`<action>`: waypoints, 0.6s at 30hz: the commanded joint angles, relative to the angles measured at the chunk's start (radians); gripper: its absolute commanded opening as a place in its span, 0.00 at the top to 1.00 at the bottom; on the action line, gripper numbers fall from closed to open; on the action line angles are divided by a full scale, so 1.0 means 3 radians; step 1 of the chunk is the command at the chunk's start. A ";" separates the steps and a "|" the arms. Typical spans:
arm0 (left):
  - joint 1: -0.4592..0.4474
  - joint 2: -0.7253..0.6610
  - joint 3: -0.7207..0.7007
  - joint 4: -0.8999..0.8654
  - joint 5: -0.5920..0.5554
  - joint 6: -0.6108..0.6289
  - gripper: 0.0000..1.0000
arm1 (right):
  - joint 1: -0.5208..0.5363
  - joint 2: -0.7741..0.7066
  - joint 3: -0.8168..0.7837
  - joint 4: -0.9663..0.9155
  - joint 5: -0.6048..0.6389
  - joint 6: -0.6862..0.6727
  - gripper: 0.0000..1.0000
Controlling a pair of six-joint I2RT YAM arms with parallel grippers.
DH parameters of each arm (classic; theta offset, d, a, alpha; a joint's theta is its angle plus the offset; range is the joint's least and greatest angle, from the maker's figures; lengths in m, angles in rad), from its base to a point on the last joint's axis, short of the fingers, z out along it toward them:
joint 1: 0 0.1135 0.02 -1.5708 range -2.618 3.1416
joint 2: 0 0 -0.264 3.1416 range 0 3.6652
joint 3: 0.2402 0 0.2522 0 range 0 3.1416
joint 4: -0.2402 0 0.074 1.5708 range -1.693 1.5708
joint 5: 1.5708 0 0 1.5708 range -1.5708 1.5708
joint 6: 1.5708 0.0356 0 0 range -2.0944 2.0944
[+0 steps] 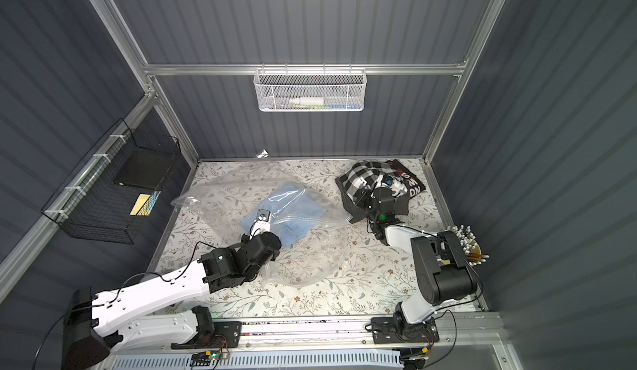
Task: Take the shirt out of the vacuum bag
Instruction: Place the shirt at the center of the board.
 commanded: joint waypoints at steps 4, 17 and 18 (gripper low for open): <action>-0.0006 -0.0053 0.0049 -0.0050 -0.0109 0.0047 1.00 | -0.0002 -0.0125 0.0079 0.0150 -0.0195 0.0396 1.00; -0.0006 -0.0041 0.0044 -0.0033 -0.0140 0.0067 1.00 | 0.0006 -0.0112 -0.0181 0.1024 -0.0712 0.1525 1.00; -0.0006 -0.0042 0.0047 -0.0033 -0.0140 0.0069 1.00 | 0.0016 -0.0110 -0.0258 0.1140 -0.0690 0.1573 1.00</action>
